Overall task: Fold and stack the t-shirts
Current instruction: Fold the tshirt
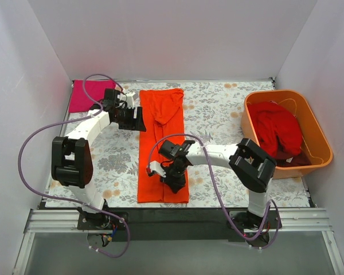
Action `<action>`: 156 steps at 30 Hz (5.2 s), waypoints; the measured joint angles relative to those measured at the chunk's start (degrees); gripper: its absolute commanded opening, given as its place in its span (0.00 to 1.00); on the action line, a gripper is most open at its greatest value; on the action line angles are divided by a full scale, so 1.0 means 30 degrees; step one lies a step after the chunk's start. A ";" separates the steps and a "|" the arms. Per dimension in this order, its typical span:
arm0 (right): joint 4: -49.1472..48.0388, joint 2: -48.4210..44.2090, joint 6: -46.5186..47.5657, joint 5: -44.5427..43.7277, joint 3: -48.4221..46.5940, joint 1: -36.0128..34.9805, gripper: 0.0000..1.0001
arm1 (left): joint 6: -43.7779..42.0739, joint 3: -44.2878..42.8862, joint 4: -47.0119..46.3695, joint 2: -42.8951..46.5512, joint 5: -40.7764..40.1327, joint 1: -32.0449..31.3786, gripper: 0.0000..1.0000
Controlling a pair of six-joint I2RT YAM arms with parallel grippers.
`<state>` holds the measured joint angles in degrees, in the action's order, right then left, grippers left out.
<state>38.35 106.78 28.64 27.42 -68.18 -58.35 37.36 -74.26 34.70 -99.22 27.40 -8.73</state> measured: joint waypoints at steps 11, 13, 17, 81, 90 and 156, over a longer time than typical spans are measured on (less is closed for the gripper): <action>-0.0918 -0.0153 -0.1821 0.0991 -0.4517 0.5748 0.03 | 0.1231 -0.0583 -0.0546 -0.1763 0.1195 -0.0015 0.38; -0.1464 0.0459 -0.2266 0.0313 -0.6003 0.6696 0.01 | 0.1413 -0.0918 -0.0838 -0.2623 0.1188 -0.0087 0.37; -0.2798 0.2448 -0.3271 -0.1202 -0.7876 0.7643 0.01 | 0.1698 -0.1501 -0.1158 -0.4197 0.1027 -0.0175 0.36; -0.3971 -0.5865 0.2047 -0.1472 0.3118 0.0226 0.82 | -1.5744 1.2123 0.2747 1.4950 0.6870 -0.0066 0.76; -0.7584 -0.5952 0.2550 -0.3257 0.4925 -0.0342 0.65 | -1.9846 1.6036 0.1843 1.6298 0.7060 -0.0073 0.65; -0.3738 -0.3774 0.7847 -0.0998 -0.0175 0.4517 0.01 | -2.0757 0.9282 -0.0809 0.8065 0.4685 -0.2004 0.00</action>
<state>27.14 95.46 52.18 24.43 -68.71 -44.80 -24.91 -46.41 32.27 -75.02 41.45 -14.74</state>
